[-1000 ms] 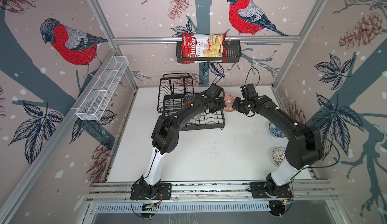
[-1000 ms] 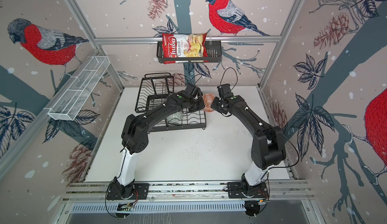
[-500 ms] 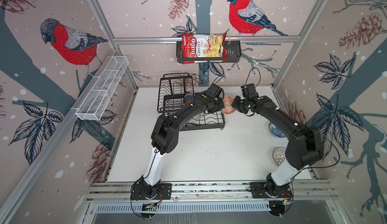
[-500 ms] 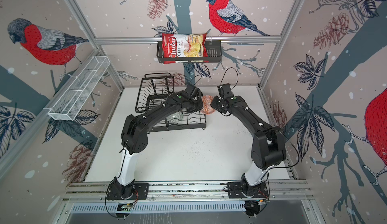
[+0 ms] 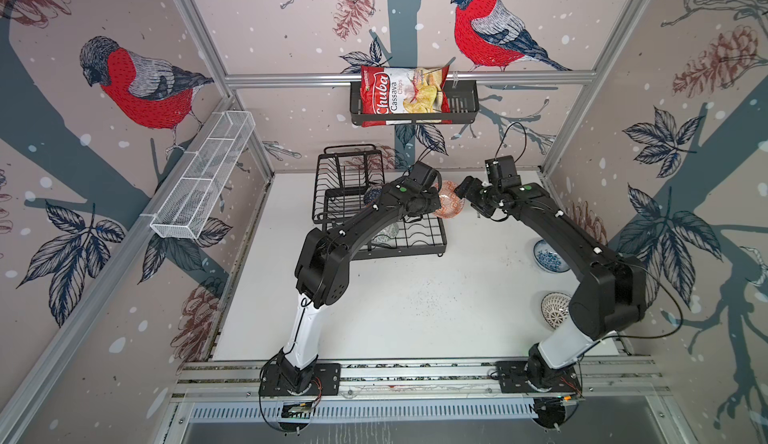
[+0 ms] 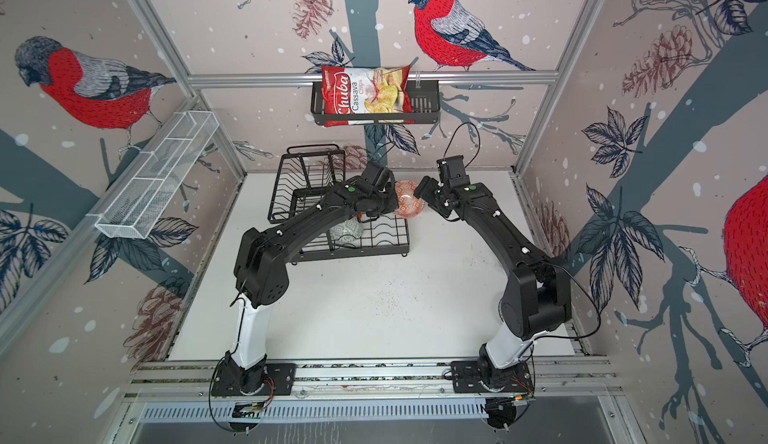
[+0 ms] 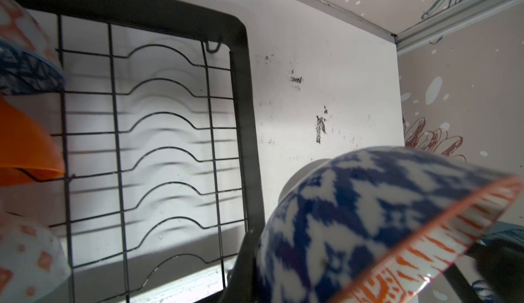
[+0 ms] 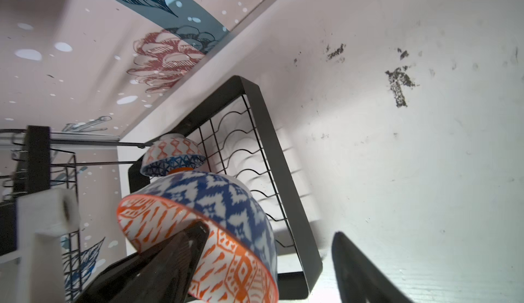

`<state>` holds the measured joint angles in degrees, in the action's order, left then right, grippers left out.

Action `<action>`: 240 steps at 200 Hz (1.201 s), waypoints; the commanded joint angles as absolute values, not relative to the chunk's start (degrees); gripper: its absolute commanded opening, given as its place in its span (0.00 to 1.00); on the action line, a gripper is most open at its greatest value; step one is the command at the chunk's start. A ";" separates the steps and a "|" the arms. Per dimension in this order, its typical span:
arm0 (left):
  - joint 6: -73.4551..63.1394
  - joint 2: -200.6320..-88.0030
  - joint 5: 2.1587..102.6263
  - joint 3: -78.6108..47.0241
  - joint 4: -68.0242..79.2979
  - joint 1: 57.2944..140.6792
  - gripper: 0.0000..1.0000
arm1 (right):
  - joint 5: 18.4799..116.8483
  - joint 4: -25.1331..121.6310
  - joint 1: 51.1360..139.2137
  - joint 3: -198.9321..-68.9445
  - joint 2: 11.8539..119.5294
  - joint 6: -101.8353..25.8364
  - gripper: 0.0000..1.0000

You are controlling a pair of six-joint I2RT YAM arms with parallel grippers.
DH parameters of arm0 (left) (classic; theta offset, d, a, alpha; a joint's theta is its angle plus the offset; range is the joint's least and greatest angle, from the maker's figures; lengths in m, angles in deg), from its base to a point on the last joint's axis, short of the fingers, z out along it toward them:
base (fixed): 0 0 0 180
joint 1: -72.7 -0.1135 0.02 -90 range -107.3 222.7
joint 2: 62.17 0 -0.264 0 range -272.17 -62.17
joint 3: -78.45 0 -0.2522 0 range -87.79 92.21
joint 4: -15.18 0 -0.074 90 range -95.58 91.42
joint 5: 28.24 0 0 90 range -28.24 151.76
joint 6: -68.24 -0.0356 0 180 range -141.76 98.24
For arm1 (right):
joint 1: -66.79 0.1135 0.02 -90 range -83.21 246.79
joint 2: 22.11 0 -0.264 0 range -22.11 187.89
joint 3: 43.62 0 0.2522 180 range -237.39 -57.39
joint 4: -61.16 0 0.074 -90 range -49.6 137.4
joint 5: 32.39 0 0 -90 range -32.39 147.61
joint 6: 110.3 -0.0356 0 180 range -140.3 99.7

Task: Load the bowls into the dish rack
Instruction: 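Lift the ikat bowl with the right gripper toward the left gripper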

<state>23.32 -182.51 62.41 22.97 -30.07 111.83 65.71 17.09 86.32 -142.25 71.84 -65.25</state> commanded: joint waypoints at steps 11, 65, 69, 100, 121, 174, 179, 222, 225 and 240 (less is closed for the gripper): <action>22.49 -179.28 67.66 20.43 -21.14 111.28 0.00 | 67.38 15.79 85.34 -145.50 70.47 -67.32 1.00; 19.94 -175.26 74.73 13.46 -8.34 111.28 0.00 | 77.37 21.36 81.50 -146.08 68.94 -80.01 1.00; 19.81 -175.11 75.15 13.23 -7.64 111.29 0.00 | 78.16 21.61 81.32 -146.35 68.90 -81.14 1.00; 18.12 -173.93 79.80 11.23 -3.32 111.86 0.00 | 82.17 25.04 80.33 -146.38 67.39 -91.38 1.00; 16.17 -172.88 82.94 8.29 1.98 112.38 0.00 | 83.22 28.00 80.57 -145.37 65.68 -98.31 1.00; 8.09 -172.73 91.67 4.57 13.28 114.56 0.00 | 83.55 33.79 82.38 -142.49 63.94 -109.02 1.00; 7.31 -172.89 92.31 4.58 13.93 114.83 0.00 | 83.42 34.68 82.64 -141.98 63.88 -109.75 1.00; 1.91 -173.53 96.33 4.69 17.05 116.46 0.00 | 82.74 39.33 84.47 -139.59 65.12 -116.64 0.95; 1.66 -173.53 96.87 4.55 17.24 116.67 0.00 | 82.63 39.45 84.61 -139.50 65.28 -117.15 0.94; 1.09 -173.25 97.80 3.35 18.09 117.15 0.00 | 81.89 40.72 85.51 -139.55 66.03 -118.84 0.90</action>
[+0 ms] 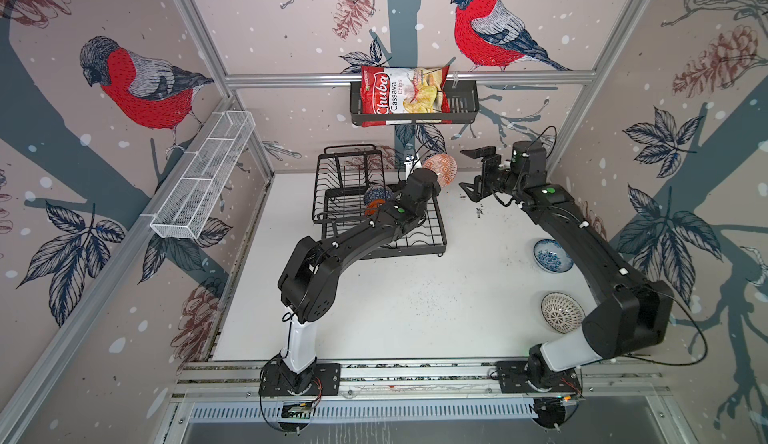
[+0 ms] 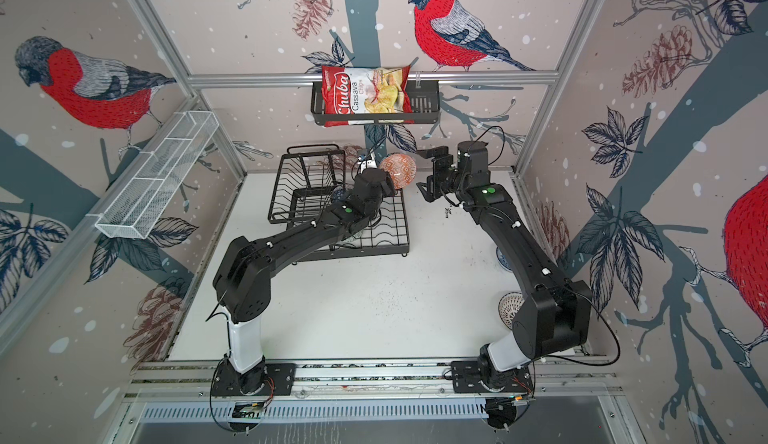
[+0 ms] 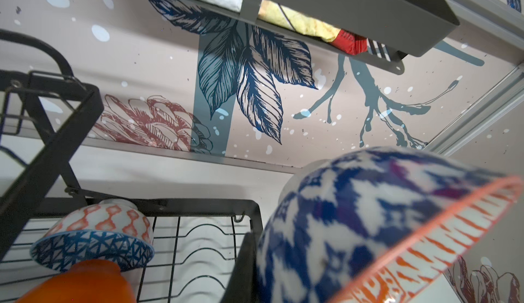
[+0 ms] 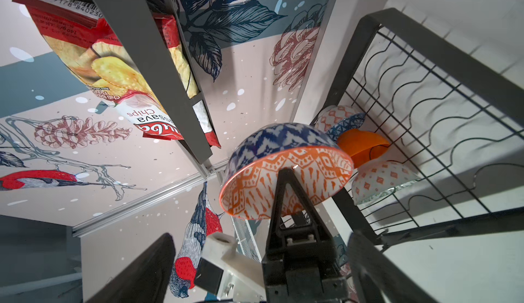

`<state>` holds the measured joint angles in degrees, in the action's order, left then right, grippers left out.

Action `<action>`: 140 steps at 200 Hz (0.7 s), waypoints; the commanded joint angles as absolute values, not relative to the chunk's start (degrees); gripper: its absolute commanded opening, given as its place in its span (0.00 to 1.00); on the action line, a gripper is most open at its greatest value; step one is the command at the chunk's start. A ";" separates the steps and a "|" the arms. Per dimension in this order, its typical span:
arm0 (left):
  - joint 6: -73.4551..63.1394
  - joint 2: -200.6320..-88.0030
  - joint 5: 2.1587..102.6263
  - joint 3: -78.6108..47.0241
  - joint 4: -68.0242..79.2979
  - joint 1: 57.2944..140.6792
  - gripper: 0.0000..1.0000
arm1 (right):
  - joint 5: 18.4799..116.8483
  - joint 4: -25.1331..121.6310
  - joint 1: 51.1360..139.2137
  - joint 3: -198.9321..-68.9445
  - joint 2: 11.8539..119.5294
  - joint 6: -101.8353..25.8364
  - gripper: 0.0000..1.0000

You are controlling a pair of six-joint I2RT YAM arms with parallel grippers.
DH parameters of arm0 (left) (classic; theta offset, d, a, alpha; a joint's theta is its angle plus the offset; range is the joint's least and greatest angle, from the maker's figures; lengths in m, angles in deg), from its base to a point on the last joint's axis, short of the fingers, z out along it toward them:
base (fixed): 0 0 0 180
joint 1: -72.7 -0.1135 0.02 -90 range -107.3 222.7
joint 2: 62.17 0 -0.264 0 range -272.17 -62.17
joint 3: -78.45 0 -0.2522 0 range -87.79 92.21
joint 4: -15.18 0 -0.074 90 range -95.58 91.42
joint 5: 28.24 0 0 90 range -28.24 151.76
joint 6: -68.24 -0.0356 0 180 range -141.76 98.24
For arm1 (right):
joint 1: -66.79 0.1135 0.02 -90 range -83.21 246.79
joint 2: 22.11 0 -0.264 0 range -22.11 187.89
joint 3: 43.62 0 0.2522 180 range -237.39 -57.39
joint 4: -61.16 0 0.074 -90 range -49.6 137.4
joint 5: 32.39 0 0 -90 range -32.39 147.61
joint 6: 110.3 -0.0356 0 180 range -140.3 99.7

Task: Load the bowls into the dish rack
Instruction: 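Lift the ikat bowl with the right gripper toward the left gripper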

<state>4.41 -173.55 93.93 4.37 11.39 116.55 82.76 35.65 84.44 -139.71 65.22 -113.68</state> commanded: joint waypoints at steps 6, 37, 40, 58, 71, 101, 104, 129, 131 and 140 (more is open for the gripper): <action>1.13 -173.05 98.06 2.90 18.18 117.33 0.00 | 81.66 41.01 86.00 -139.85 66.61 -119.31 0.89; 0.10 -172.14 98.72 0.11 20.12 118.18 0.00 | 81.18 41.24 87.84 -142.59 69.70 -120.53 0.83; 0.04 -172.08 98.77 -0.10 20.28 118.33 0.00 | 81.09 41.40 88.00 -142.75 69.88 -120.70 0.82; 0.15 -171.73 99.30 -0.94 20.59 118.87 0.00 | 79.97 41.83 88.38 -143.49 71.12 -120.79 0.77; -0.30 -171.25 99.93 -1.85 21.57 119.34 0.00 | 78.75 40.79 88.32 -143.39 71.32 -120.43 0.72; -0.89 -170.53 100.04 -2.77 21.85 119.46 0.00 | 77.71 42.61 88.32 -142.15 71.97 -121.68 0.59; -0.85 -170.40 100.08 -3.06 21.96 119.41 0.00 | 77.81 42.76 88.32 -142.31 72.12 -121.72 0.57; -0.37 -169.42 100.16 -4.57 22.54 119.59 0.00 | 77.93 42.59 88.53 -144.08 73.64 -121.63 0.44; -0.29 -169.36 100.19 -4.74 22.54 119.60 0.00 | 77.94 42.62 88.57 -144.19 73.74 -121.59 0.43; -0.06 -169.08 100.17 -5.04 22.48 119.78 0.00 | 77.94 42.54 88.66 -144.39 74.05 -121.63 0.39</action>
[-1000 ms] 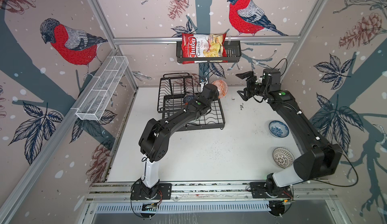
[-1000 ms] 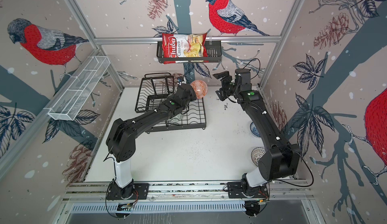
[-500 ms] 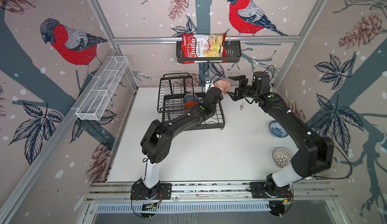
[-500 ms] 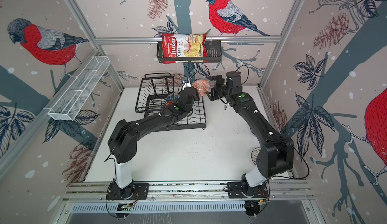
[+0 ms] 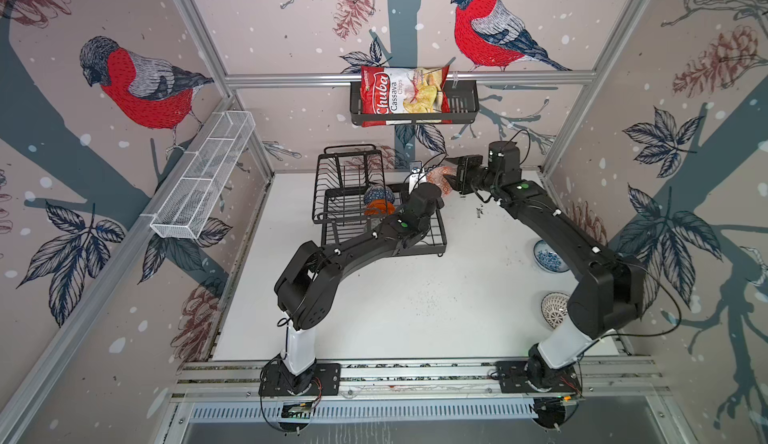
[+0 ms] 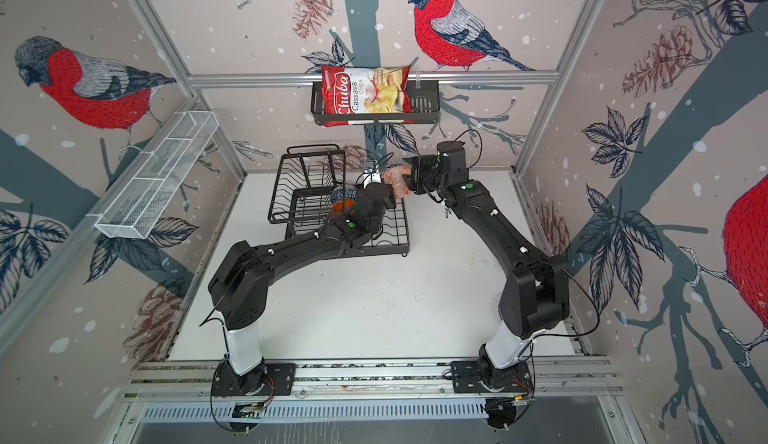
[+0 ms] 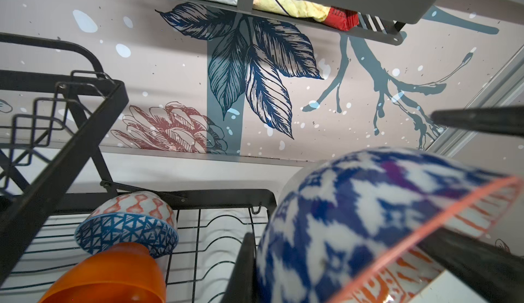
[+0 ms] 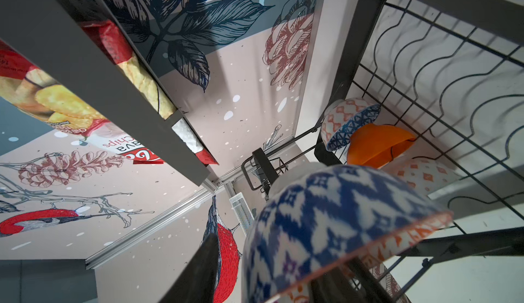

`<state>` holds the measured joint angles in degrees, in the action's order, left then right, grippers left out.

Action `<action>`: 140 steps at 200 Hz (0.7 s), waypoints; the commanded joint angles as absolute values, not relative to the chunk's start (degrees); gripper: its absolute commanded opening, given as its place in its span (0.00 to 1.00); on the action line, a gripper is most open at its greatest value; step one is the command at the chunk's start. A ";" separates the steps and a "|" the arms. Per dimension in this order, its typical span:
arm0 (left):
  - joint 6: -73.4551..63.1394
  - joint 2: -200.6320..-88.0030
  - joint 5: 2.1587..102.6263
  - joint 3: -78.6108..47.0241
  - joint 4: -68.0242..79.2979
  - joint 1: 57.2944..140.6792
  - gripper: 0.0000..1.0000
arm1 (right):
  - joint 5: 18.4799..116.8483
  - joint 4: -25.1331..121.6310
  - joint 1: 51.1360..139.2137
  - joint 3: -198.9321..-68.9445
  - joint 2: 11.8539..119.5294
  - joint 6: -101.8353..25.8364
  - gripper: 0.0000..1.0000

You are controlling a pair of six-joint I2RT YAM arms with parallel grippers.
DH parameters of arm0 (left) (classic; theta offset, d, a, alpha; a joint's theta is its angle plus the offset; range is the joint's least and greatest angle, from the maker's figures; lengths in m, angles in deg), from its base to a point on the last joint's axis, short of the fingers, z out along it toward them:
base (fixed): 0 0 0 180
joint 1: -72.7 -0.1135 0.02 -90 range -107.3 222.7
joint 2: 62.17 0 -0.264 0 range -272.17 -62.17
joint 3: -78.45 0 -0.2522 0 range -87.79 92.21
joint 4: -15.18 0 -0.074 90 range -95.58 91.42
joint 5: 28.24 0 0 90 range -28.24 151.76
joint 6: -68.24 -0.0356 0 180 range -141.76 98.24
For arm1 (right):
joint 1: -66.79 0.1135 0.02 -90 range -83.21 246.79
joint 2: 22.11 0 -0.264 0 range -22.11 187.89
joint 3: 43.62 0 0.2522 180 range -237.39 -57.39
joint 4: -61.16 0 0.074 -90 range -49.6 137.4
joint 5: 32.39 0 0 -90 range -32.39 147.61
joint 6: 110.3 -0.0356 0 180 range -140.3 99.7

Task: Load the bowls into the dish rack
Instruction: 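Lift the ikat bowl with the right gripper toward the left gripper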

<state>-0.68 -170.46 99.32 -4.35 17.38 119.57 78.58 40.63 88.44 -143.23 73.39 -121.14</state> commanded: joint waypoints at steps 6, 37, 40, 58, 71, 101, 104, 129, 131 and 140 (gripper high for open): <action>0.14 -168.86 100.17 -5.32 22.47 119.83 0.00 | 77.88 42.55 88.75 -144.48 74.18 -121.72 0.35; -0.60 -168.13 100.04 -5.95 22.68 120.50 0.00 | 78.16 43.08 89.36 -144.57 74.91 -122.25 0.27; -0.66 -168.05 100.02 -5.91 22.62 120.55 0.00 | 78.22 43.21 89.44 -144.63 75.05 -122.32 0.26; -0.41 -167.82 99.99 -6.21 22.46 120.82 0.00 | 78.49 43.24 89.93 -144.84 75.39 -122.34 0.23; -0.40 -167.91 99.92 -6.06 22.19 121.01 0.00 | 78.51 43.18 90.18 -144.75 75.40 -122.34 0.17; -0.41 -168.01 99.59 -5.82 21.29 121.33 0.00 | 78.55 43.22 90.34 -144.32 75.02 -122.30 0.06; -0.41 -168.00 99.56 -5.86 21.20 121.24 0.00 | 78.53 43.26 90.35 -144.23 75.01 -122.34 0.05; -0.05 -168.08 99.20 -5.53 20.28 121.27 0.00 | 78.37 43.62 90.27 -143.87 74.75 -122.17 0.01; -0.05 -168.08 99.21 -5.48 20.28 121.29 0.00 | 78.42 43.62 90.33 -143.87 74.75 -122.17 0.01; 0.21 -168.09 99.21 -5.48 20.08 121.30 0.00 | 78.53 43.79 90.33 -143.71 74.72 -122.17 0.01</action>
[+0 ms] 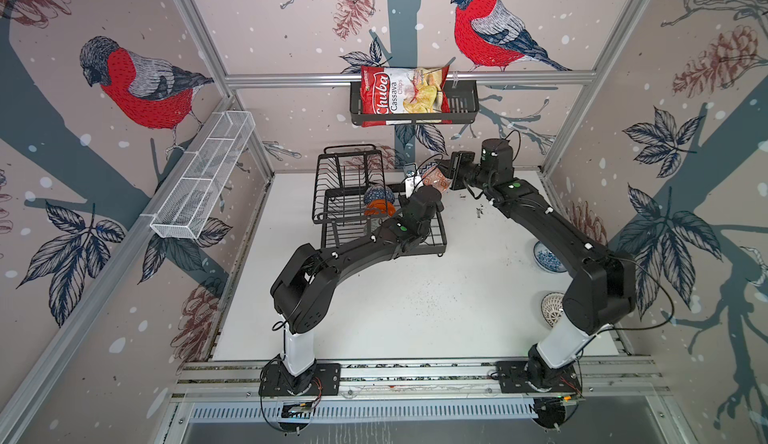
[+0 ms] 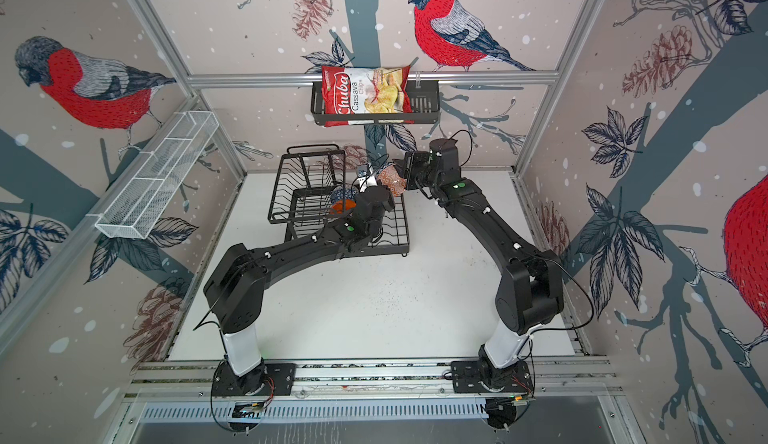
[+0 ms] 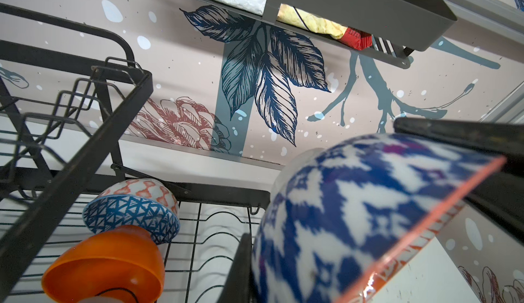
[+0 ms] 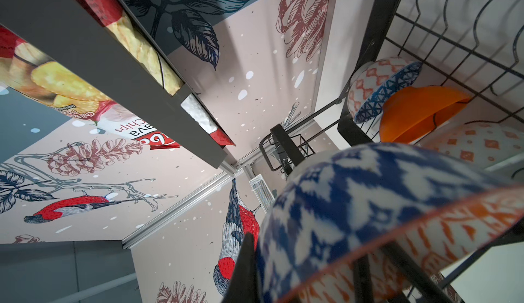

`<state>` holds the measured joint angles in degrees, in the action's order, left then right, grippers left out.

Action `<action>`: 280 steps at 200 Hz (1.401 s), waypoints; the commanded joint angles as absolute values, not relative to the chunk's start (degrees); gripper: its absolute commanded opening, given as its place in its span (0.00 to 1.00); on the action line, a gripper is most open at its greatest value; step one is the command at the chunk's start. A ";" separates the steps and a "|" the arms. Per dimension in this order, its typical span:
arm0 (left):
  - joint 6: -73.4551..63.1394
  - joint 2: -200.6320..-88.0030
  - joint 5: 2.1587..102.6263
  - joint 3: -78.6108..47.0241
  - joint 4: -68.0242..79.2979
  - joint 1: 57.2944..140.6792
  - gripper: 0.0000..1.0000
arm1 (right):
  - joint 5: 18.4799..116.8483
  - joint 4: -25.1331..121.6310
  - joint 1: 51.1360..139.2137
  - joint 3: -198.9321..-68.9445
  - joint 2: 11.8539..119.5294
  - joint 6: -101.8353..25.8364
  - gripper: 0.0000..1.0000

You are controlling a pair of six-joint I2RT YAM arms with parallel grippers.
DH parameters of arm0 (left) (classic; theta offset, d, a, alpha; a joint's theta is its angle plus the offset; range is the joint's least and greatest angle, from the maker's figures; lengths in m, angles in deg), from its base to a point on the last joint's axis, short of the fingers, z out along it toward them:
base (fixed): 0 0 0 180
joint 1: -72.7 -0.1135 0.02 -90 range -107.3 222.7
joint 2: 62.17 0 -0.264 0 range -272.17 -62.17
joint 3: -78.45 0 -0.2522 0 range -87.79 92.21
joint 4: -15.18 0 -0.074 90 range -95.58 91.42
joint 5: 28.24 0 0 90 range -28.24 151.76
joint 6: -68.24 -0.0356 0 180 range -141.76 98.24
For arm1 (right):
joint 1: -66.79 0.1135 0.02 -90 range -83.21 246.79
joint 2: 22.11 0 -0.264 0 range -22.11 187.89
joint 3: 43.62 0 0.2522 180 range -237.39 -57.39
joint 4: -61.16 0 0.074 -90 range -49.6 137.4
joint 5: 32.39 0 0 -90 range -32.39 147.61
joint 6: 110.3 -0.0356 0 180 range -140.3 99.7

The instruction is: Load the bowls into the dish rack

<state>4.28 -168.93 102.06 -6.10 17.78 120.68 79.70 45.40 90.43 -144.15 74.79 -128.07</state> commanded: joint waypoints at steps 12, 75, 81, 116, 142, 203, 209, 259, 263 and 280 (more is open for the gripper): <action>0.22 -168.11 98.95 -5.19 19.61 121.24 0.00 | 78.57 44.30 90.32 -143.52 74.62 -122.08 0.01; 0.93 -168.19 97.25 -4.18 17.40 121.30 0.16 | 78.35 46.55 90.35 -142.84 74.13 -121.88 0.00; 0.87 -168.17 97.19 -4.09 16.97 121.26 0.18 | 78.27 46.84 90.26 -142.73 74.05 -121.90 0.00; 1.60 -167.65 97.24 -4.68 15.16 121.28 0.29 | 78.57 53.09 89.96 -138.97 73.08 -123.01 0.00; 2.83 -167.08 96.40 -5.18 13.53 121.30 0.40 | 79.87 58.26 89.21 -136.97 73.16 -122.75 0.00; 7.50 -164.46 94.59 -7.56 6.41 121.25 0.72 | 78.40 66.11 86.86 -130.61 70.38 -123.32 0.00; 7.69 -164.03 94.52 -7.77 5.63 121.28 0.76 | 78.48 66.91 86.46 -130.07 70.16 -123.39 0.00; 6.90 -162.61 91.40 -5.52 -0.40 121.20 0.97 | 78.14 73.24 84.39 -125.42 68.53 -123.70 0.00; 6.64 -162.54 90.81 -5.24 -1.12 121.14 0.97 | 77.98 73.58 84.31 -125.06 68.38 -123.67 0.00; 7.69 -162.53 86.54 -2.76 -5.26 120.02 0.97 | 76.93 74.30 84.15 -123.64 67.74 -123.44 0.00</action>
